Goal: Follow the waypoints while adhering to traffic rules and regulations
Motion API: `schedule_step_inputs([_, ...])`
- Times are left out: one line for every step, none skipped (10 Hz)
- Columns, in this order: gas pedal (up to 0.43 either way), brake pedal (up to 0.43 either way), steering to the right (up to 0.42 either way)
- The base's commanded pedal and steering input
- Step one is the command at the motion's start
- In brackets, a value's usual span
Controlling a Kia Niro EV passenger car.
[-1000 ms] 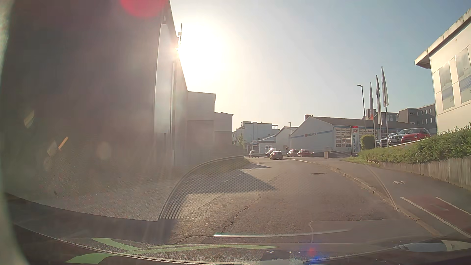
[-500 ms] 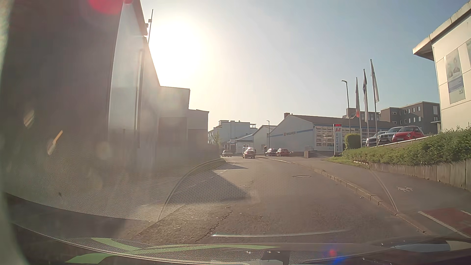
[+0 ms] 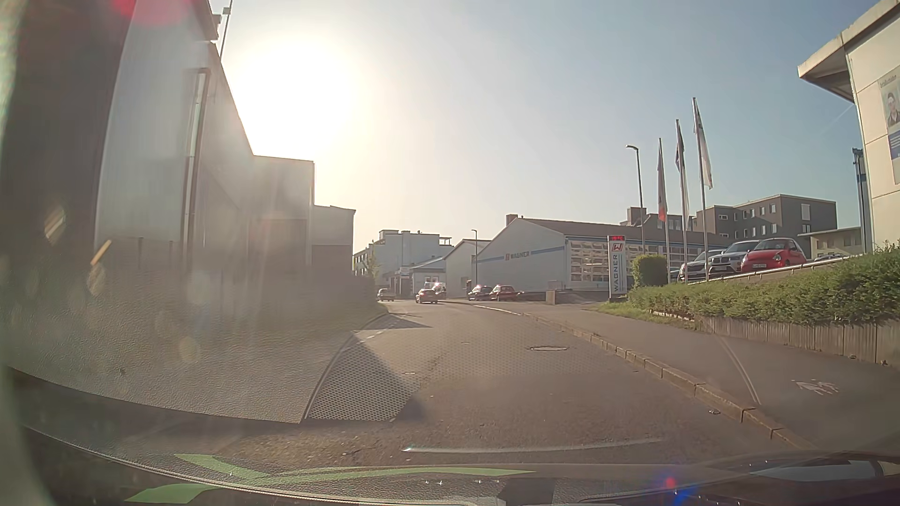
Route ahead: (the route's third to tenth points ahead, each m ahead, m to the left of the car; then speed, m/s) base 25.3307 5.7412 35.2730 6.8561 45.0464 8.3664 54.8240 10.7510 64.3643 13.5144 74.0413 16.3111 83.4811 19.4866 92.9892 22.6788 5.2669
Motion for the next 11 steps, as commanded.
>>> schedule_step_inputs([0.189,0.000,0.070])
schedule_step_inputs([0.189,0.000,0.044])
schedule_step_inputs([0.189,0.000,0.031])
schedule_step_inputs([0.189,0.000,0.024])
schedule_step_inputs([0.189,0.000,0.019])
schedule_step_inputs([0.189,0.000,0.019])
schedule_step_inputs([0.189,0.000,0.018])
schedule_step_inputs([0.197,0.000,0.014])
schedule_step_inputs([0.197,0.000,0.012])
schedule_step_inputs([0.209,0.000,0.012])
schedule_step_inputs([0.209,0.000,0.012])
